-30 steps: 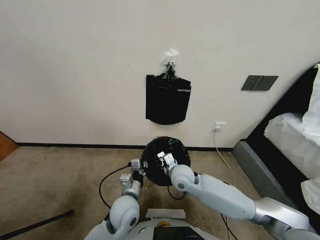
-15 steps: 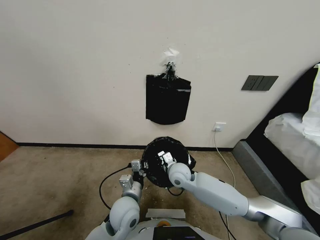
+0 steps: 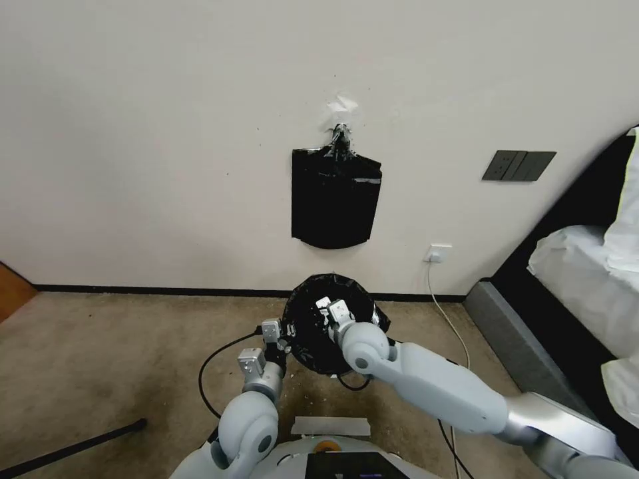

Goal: Place a trash bag onto the trash bin.

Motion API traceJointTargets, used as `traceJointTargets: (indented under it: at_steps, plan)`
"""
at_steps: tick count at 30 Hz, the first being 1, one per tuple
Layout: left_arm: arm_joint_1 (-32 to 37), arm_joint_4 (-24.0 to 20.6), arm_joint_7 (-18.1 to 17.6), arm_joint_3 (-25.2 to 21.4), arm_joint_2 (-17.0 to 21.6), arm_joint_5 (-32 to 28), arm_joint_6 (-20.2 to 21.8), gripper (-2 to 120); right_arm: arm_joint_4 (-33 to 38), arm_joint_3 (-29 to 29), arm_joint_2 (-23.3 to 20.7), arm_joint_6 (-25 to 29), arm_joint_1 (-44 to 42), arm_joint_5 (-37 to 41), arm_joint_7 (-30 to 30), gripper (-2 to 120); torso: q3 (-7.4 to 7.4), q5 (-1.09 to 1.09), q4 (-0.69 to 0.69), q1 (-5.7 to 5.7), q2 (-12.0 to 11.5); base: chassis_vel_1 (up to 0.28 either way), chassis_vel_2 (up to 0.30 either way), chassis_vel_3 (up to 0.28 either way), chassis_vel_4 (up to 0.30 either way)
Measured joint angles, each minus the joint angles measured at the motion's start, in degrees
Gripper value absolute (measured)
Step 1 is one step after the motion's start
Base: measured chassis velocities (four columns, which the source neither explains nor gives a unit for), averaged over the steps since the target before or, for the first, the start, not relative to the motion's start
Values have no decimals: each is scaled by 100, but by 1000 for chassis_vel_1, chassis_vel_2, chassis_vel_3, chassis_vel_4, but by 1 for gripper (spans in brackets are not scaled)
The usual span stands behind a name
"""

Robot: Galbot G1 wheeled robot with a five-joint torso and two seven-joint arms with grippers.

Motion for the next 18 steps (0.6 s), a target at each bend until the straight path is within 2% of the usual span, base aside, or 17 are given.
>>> traceJointTargets:
  at_steps: [2, 3, 6, 7, 11, 12, 14, 17, 18]
  plan:
    - [-96, 123, -371, -10, -93, -563, 196, 1, 363, 367, -248, 2, -359, -4, -228, 39, 0, -1, -2, 0, 0, 0, 0, 0, 0]
    - [-96, 123, -371, -10, -93, -563, 196, 1, 363, 367, -248, 2, -359, -4, -228, 39, 0, -1, -2, 0, 0, 0, 0, 0, 0]
    - [-226, 365, -737, -2, -186, -1003, 440, 1, 649, 1064, -459, 3, -1161, -235, -575, 53, 0, 0, -2, 0, 0, 0, 0, 0, 0]
    - [-226, 365, -737, -2, -186, -1003, 440, 1, 649, 1064, -459, 3, -1161, -235, -575, 53, 0, 0, -2, 0, 0, 0, 0, 0, 0]
    - [-401, 663, -996, 25, -346, -1276, 618, 1, 788, 1697, -534, 3, -1887, -475, -922, 70, 0, -1, -2, 0, 0, 0, 0, 0, 0]
    - [-401, 663, -996, 25, -346, -1276, 618, 1, 788, 1697, -534, 3, -1887, -475, -922, 70, 0, -1, -2, 0, 0, 0, 0, 0, 0]
    - [-513, 774, -1074, -2, -396, -1453, 816, 1, 840, 1885, -542, 4, -2102, -545, -1011, 82, 0, 0, 0, 0, 0, 0, 0, 0, 0]
    - [-610, 864, -1123, -13, -414, -1510, 985, 1, 867, 1998, -545, 4, -2227, -600, -1059, 88, 0, -2, -1, 0, 0, 0, 0, 0, 0]
    - [-694, 941, -1136, -15, -413, -1517, 1063, 1, 885, 2113, -549, 5, -2352, -707, -1158, 96, 0, 0, 1, 0, 0, 0, 0, 0, 0]
